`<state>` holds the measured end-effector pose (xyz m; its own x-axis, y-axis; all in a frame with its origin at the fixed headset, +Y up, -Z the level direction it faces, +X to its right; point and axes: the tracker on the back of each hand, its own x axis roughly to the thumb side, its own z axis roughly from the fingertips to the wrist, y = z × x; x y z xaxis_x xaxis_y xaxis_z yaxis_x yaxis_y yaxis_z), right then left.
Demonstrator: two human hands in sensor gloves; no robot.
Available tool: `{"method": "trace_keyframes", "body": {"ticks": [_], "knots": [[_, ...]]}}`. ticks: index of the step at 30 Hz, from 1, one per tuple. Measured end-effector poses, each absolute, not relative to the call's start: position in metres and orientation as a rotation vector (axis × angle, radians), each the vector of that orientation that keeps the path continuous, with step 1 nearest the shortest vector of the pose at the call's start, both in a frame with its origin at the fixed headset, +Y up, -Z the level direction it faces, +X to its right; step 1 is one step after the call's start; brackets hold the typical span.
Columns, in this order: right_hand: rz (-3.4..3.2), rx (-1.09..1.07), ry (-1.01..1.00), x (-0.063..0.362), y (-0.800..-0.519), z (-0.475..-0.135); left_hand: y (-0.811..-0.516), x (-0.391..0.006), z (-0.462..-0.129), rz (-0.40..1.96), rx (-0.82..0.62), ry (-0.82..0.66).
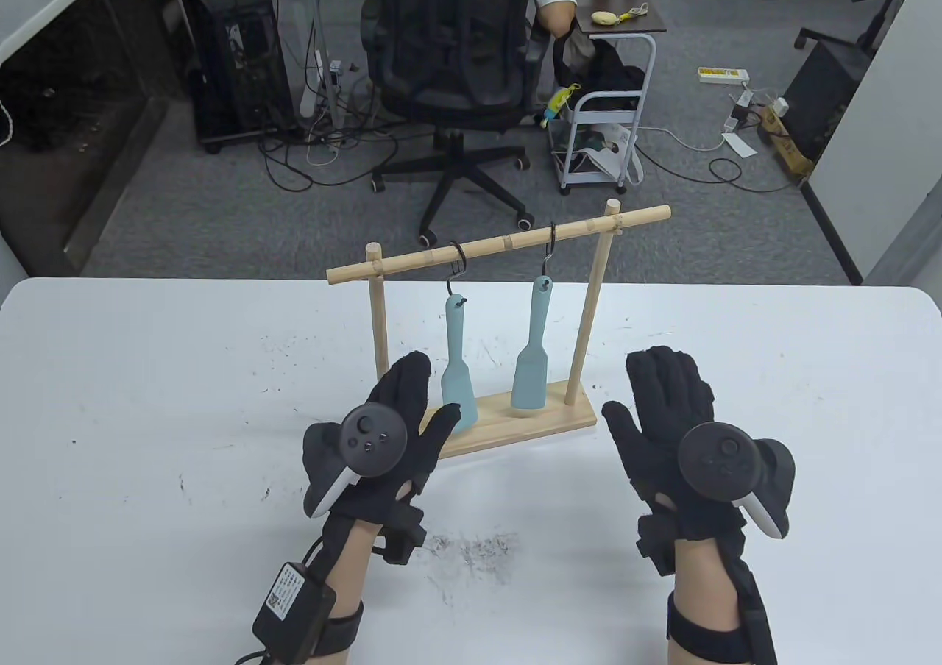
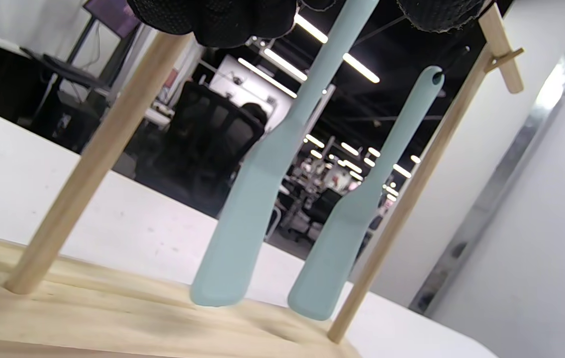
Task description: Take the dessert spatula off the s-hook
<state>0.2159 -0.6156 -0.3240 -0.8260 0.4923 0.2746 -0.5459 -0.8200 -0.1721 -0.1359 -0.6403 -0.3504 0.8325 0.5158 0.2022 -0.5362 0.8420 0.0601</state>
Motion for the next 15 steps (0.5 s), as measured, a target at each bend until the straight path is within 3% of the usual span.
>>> {"method": "trace_keyframes", "body": {"ticks": [15], "knots": [[2.497,0.334,-0.355,0.223,-0.607,-0.314,-0.644,-0.125,-0.401,0.904,-0.050,-0.131]]}}
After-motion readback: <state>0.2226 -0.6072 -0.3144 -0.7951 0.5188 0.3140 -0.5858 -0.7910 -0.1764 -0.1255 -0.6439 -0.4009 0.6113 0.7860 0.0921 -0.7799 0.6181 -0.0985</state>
